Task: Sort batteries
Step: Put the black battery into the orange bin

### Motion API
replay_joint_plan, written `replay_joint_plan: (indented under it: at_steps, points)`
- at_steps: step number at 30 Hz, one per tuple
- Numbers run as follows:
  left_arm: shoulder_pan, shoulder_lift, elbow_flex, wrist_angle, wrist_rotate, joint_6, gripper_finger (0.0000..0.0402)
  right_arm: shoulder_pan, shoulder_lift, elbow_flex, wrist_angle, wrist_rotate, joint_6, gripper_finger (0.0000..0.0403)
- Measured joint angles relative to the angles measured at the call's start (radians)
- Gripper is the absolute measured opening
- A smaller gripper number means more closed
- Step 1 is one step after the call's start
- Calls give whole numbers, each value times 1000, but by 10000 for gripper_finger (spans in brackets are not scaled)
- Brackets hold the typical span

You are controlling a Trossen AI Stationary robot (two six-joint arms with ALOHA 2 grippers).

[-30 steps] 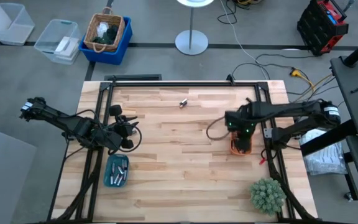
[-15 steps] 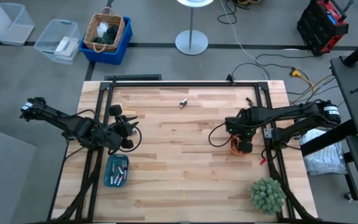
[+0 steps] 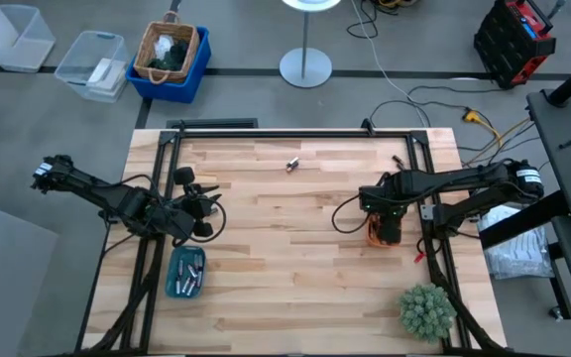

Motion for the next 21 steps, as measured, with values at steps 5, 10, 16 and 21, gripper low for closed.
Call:
replay_joint_plan:
  at_steps: [5, 10, 16, 21]
  points:
    - [0, 0, 0, 0, 0, 0, 78, 0, 0, 0, 0, 0, 7, 67]
    - [0, 0, 0, 0, 0, 0, 78, 0, 0, 2, 0, 0, 28, 46]
    - [0, 0, 0, 30, 0, 22, 78, 0, 0, 57, 35, 67, 93, 13]
    - [0, 0, 0, 125, 0, 80, 78, 0, -1, 86, 213, 247, 70, 12]
